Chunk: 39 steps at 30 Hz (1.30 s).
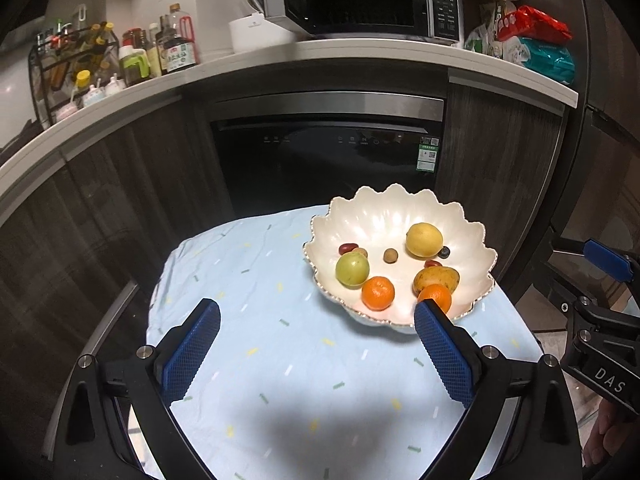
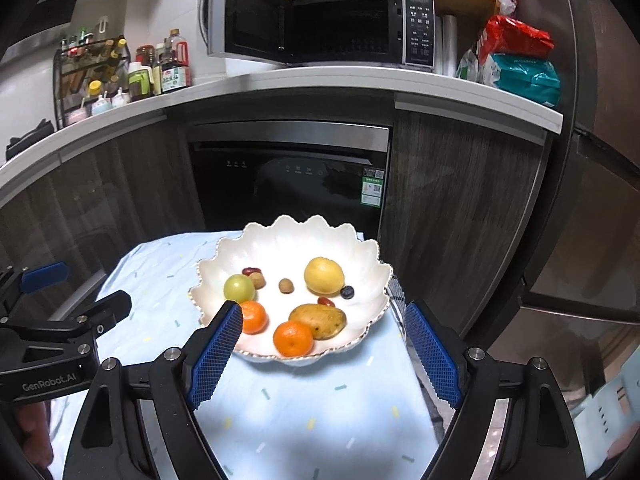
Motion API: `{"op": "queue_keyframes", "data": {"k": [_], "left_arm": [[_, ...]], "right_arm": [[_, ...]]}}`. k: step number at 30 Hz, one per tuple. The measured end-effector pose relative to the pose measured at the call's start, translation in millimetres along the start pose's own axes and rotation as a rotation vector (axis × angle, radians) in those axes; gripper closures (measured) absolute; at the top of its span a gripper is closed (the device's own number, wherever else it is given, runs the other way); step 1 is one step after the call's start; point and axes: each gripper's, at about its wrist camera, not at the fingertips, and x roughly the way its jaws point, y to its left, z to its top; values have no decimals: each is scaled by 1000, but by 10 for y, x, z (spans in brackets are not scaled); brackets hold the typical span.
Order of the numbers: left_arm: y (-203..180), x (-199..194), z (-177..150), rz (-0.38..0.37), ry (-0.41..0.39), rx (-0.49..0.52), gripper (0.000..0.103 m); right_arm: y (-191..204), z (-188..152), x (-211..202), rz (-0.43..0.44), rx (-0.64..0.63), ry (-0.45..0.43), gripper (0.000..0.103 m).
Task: Organize fruits
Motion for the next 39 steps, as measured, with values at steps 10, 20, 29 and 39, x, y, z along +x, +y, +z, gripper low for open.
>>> {"op": "queue_keyframes", "data": {"k": [10,20,29,39], "left_arm": [[101,-296,-233,34,-7,-36,4],[153,-440,-382,62,-6,-63,4],[163,-508,-384,72,-19,-66,4],[164,-533,-378,80,-26,-66,4]], "right_arm": [[67,-126,-263,8,-8,-13,19],[93,-209,-421,3,-13,-27,19],[84,-211,-475,4,-8,-40,19],[80,-201,-499,4,-5,-48,19]]}}
